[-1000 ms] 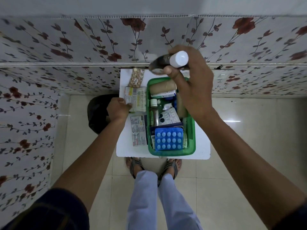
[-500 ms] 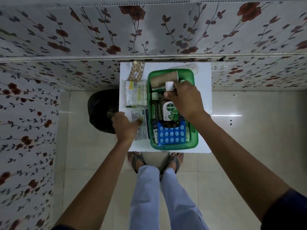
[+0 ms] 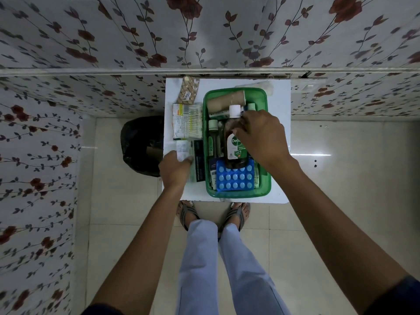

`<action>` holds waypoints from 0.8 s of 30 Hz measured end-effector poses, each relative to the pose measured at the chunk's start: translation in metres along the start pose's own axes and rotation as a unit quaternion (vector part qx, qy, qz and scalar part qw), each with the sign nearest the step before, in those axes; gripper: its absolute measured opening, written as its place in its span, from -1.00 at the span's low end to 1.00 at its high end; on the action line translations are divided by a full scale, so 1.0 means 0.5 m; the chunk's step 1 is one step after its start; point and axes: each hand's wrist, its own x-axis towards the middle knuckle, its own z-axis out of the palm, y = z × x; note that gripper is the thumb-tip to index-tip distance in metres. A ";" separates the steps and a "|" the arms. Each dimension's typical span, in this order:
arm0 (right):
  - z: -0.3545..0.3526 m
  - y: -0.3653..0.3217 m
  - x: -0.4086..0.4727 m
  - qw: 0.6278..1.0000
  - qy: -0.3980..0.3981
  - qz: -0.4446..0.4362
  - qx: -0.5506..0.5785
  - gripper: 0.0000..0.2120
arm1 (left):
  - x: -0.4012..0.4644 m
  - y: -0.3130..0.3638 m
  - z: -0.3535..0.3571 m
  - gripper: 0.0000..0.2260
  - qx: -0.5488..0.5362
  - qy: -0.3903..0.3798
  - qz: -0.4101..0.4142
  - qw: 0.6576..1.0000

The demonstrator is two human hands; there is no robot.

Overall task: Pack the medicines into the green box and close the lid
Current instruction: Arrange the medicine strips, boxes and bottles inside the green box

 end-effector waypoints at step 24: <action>0.043 0.015 -0.059 0.998 -0.054 -0.026 0.023 -0.57 | -0.085 0.133 -0.100 -0.84 -0.214 -0.053 0.087 0.971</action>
